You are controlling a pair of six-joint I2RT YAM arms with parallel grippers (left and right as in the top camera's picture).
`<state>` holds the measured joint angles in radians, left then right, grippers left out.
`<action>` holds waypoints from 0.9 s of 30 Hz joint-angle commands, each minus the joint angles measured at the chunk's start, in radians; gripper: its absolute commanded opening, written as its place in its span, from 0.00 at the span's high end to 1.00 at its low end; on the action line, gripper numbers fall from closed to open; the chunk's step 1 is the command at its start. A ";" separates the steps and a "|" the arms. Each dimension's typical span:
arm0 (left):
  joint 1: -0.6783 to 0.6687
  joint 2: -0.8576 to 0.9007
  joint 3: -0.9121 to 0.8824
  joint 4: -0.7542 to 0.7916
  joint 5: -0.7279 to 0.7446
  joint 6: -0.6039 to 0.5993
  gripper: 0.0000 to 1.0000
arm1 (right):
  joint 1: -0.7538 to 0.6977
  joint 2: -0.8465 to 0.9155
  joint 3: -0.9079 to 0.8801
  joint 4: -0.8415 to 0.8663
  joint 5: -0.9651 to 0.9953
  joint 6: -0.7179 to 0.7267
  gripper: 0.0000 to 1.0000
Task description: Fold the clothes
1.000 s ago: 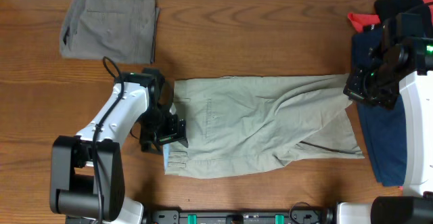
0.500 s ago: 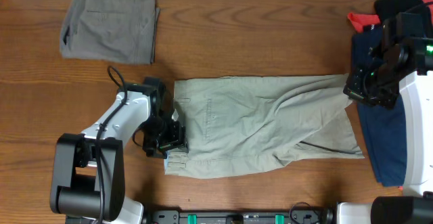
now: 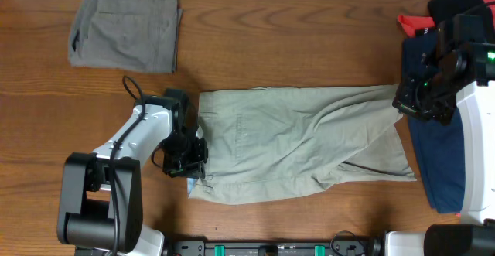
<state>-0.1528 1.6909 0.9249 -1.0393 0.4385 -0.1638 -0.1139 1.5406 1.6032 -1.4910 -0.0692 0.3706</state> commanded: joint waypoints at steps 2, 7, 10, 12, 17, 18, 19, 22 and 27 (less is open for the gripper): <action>-0.002 -0.053 0.042 -0.046 -0.005 -0.005 0.94 | -0.003 0.000 -0.005 0.006 0.013 -0.012 0.99; -0.002 -0.196 0.066 -0.096 -0.005 -0.006 0.94 | -0.004 -0.005 -0.005 0.006 0.013 -0.013 0.99; -0.002 -0.296 0.066 -0.128 -0.005 -0.008 0.94 | -0.005 -0.014 -0.005 0.002 0.013 -0.012 0.99; -0.002 -0.355 0.066 -0.156 -0.005 -0.019 0.94 | -0.005 -0.025 -0.005 -0.005 0.013 -0.012 0.99; -0.002 -0.462 0.066 -0.221 -0.017 -0.029 0.94 | -0.005 -0.062 -0.005 -0.033 0.022 -0.013 0.99; -0.002 -0.475 0.066 -0.233 -0.039 -0.042 0.94 | -0.005 -0.068 -0.005 -0.044 0.025 -0.013 0.99; -0.002 -0.486 0.065 -0.245 -0.072 -0.057 0.94 | -0.005 -0.072 -0.005 -0.058 0.029 -0.013 0.99; -0.002 -0.509 0.057 -0.261 -0.184 -0.098 0.94 | -0.005 -0.086 -0.005 -0.095 0.051 -0.013 0.99; -0.002 -0.507 0.053 -0.250 -0.197 -0.126 0.72 | -0.005 -0.132 -0.014 -0.112 0.058 -0.013 0.99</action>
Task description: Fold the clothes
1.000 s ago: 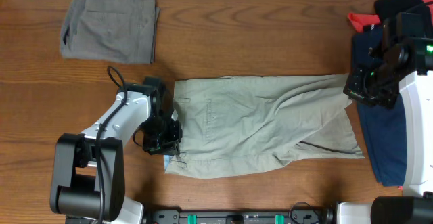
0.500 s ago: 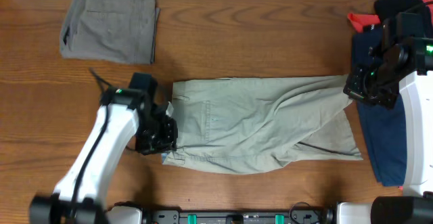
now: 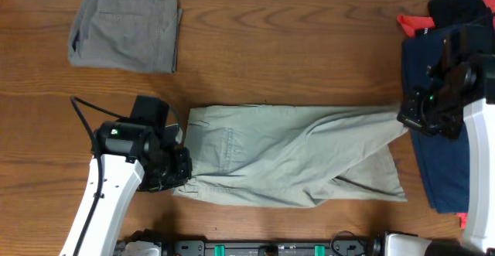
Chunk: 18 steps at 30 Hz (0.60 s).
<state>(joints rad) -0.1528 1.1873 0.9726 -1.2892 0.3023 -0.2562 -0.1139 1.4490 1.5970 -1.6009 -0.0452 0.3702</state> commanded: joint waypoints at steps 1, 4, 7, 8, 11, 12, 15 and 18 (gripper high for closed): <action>-0.002 0.002 0.005 0.006 -0.061 -0.034 0.56 | -0.005 -0.052 -0.010 -0.003 0.034 -0.012 0.99; -0.002 0.020 -0.002 0.044 -0.061 -0.034 0.26 | -0.005 -0.076 -0.010 -0.009 0.034 -0.013 0.99; -0.002 0.052 -0.004 0.082 -0.061 -0.033 0.15 | -0.005 -0.094 -0.010 -0.014 0.032 -0.028 0.99; -0.002 0.068 -0.004 0.090 -0.061 -0.033 0.15 | -0.005 -0.097 -0.010 -0.016 0.031 -0.028 0.99; -0.002 0.140 -0.004 0.116 -0.057 -0.027 0.14 | -0.005 -0.099 -0.010 -0.016 0.030 -0.028 0.99; -0.002 0.166 -0.004 0.125 -0.048 -0.014 0.14 | -0.005 -0.099 -0.011 -0.015 0.030 -0.028 0.99; -0.002 0.254 -0.004 0.148 0.033 0.047 0.16 | -0.005 -0.099 -0.018 -0.011 0.030 -0.028 0.99; -0.002 0.340 -0.004 0.156 0.072 0.085 0.18 | -0.005 -0.099 -0.033 -0.005 0.030 -0.028 0.99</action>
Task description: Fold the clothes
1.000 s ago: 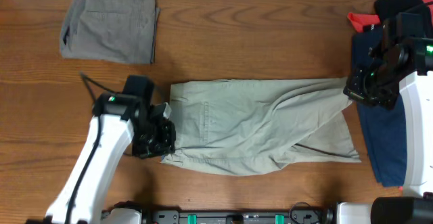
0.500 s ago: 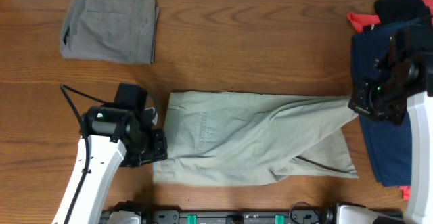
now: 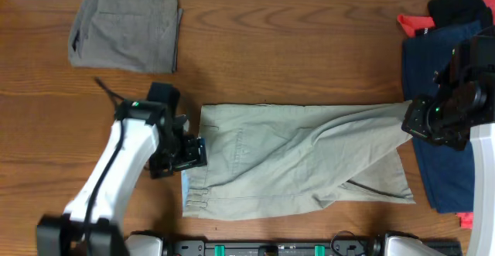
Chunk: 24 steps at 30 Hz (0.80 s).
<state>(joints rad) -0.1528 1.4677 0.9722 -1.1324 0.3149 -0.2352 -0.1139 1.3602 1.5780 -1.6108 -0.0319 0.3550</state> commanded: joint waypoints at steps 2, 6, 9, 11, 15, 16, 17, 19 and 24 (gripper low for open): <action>-0.002 0.104 -0.003 0.006 0.059 0.082 0.25 | -0.005 -0.010 -0.027 0.012 0.017 -0.014 0.99; -0.004 0.174 -0.003 0.016 0.060 0.105 0.38 | -0.005 -0.010 -0.053 0.029 0.016 -0.016 0.99; -0.011 0.196 -0.005 0.023 0.060 0.115 0.38 | -0.005 -0.010 -0.059 0.033 0.017 -0.016 0.99; -0.018 0.200 -0.011 0.035 0.060 0.127 0.38 | -0.005 -0.010 -0.059 0.039 0.017 -0.016 0.99; -0.036 0.200 -0.043 0.072 0.063 0.126 0.38 | -0.005 -0.010 -0.059 0.045 0.016 -0.016 0.99; -0.040 0.200 -0.053 0.082 0.063 0.122 0.38 | -0.005 -0.010 -0.060 0.045 0.016 -0.016 0.99; -0.041 0.200 -0.063 0.094 0.063 0.122 0.38 | -0.005 -0.010 -0.060 0.046 0.016 -0.016 0.99; -0.040 0.200 -0.086 0.124 0.060 0.117 0.37 | -0.005 -0.010 -0.060 0.046 0.016 -0.016 0.99; -0.039 0.201 -0.106 0.188 0.013 0.072 0.38 | -0.005 -0.010 -0.060 0.047 0.016 -0.016 0.99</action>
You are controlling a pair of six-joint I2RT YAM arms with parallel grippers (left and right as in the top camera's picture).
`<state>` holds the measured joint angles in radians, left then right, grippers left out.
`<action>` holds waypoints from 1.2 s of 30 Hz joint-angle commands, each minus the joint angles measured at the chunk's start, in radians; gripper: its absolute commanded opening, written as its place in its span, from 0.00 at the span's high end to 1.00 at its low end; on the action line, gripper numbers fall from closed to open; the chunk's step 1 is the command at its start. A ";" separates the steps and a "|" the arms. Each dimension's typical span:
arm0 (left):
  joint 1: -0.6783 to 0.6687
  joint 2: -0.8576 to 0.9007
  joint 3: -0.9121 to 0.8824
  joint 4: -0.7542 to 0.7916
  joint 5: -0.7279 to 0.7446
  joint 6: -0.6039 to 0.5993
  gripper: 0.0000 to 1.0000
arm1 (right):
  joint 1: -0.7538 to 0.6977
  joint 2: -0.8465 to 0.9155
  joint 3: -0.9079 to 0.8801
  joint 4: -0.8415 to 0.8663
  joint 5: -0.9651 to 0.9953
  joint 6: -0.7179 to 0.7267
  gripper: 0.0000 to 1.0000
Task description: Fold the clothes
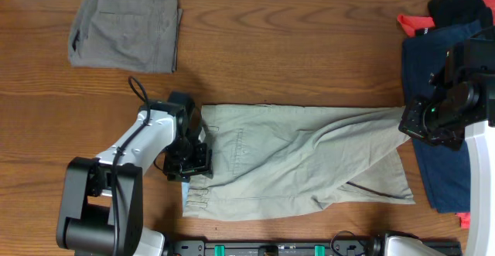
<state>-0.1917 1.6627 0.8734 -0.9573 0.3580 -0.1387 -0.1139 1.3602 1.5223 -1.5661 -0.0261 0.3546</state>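
Light khaki trousers (294,155) lie spread across the middle of the table, waistband to the left and legs to the right, one leg crossing over the other. My left gripper (195,160) sits at the waistband's left edge and appears shut on it. My right gripper (407,121) is at the far end of the upper leg, where the cloth is drawn taut toward it, and it appears shut on the cuff. The fingertips of both are hidden under the wrists.
A folded grey garment (124,28) lies at the back left. At the right edge sits a pile of clothes: a navy piece (435,171), a red piece (414,22) and a black piece (456,5).
The left arm has swung back to a lower pose, with its gripper a little lower on the waistband. The trousers and the right gripper have hardly moved.
The trousers lay spread with my left gripper at the waistband and my right at a leg end. Then the whole garment sat further left and flatter. Then it was back to the right, where it lies now with both grippers still on it.
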 commanded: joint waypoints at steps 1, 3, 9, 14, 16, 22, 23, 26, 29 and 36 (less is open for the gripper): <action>0.000 0.006 -0.008 0.019 -0.029 -0.027 0.38 | -0.005 -0.010 -0.004 0.002 0.011 -0.016 0.99; 0.000 0.006 -0.008 0.021 -0.029 -0.031 0.37 | -0.005 -0.010 -0.004 0.003 0.011 -0.019 0.99; -0.002 0.014 -0.009 0.023 0.006 -0.030 0.38 | -0.005 -0.010 -0.004 0.008 0.011 -0.019 0.99; -0.002 0.015 -0.024 0.051 0.010 -0.030 0.45 | -0.005 -0.010 -0.004 0.007 0.011 -0.019 0.99; -0.002 0.015 -0.034 0.067 0.018 -0.030 0.52 | -0.005 -0.010 -0.004 0.007 0.011 -0.019 0.99; -0.002 0.015 -0.036 0.069 0.019 -0.027 0.94 | -0.005 -0.010 -0.004 0.007 0.011 -0.019 0.99; -0.002 0.014 -0.035 0.069 0.019 -0.027 0.94 | -0.005 -0.010 -0.004 0.007 0.011 -0.019 0.99; -0.002 0.006 -0.033 0.063 0.019 -0.027 0.94 | -0.005 -0.010 -0.004 0.007 0.011 -0.019 0.99; -0.002 -0.014 -0.013 0.021 0.019 -0.027 0.94 | -0.005 -0.010 -0.004 0.009 0.011 -0.019 0.99; -0.002 -0.186 0.029 -0.123 0.020 -0.058 0.94 | -0.005 -0.010 -0.004 0.008 0.011 -0.011 0.99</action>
<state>-0.1917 1.5665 0.8646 -1.0512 0.3691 -0.1734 -0.1139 1.3602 1.5215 -1.5581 -0.0261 0.3511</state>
